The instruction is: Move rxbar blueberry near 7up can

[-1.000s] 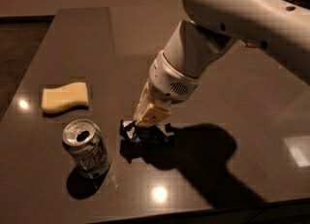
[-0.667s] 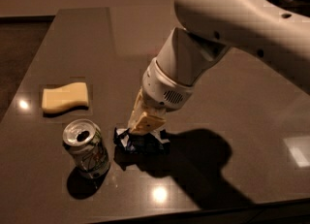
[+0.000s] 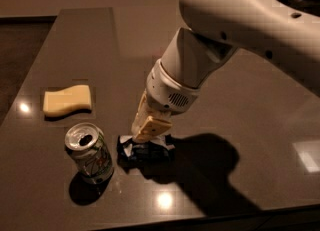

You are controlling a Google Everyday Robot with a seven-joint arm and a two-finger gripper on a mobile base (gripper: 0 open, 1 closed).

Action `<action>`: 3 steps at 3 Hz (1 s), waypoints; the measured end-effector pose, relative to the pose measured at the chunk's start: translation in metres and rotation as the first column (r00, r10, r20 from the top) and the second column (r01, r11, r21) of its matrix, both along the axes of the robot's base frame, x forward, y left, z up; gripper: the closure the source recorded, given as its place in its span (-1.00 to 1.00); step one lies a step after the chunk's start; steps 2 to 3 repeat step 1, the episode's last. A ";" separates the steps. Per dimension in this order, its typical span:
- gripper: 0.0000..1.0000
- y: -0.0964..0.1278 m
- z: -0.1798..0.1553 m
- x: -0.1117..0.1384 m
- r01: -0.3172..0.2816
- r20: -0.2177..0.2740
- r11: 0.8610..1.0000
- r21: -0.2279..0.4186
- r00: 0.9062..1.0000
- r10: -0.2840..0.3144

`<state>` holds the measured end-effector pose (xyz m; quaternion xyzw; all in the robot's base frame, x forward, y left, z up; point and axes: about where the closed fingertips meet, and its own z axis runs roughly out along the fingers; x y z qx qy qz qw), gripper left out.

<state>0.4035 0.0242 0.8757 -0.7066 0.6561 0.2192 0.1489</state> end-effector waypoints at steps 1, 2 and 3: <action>-0.99 0.001 0.000 -0.001 -0.002 0.003 1.000 -0.001 1.000 0.002; -0.99 0.001 0.000 -0.001 -0.002 0.003 1.000 -0.001 1.000 0.002; -0.99 0.001 0.000 -0.001 -0.002 0.003 1.000 -0.001 1.000 0.002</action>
Offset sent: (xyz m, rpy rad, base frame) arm 0.0000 0.0000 0.0000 0.0000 0.0000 0.0000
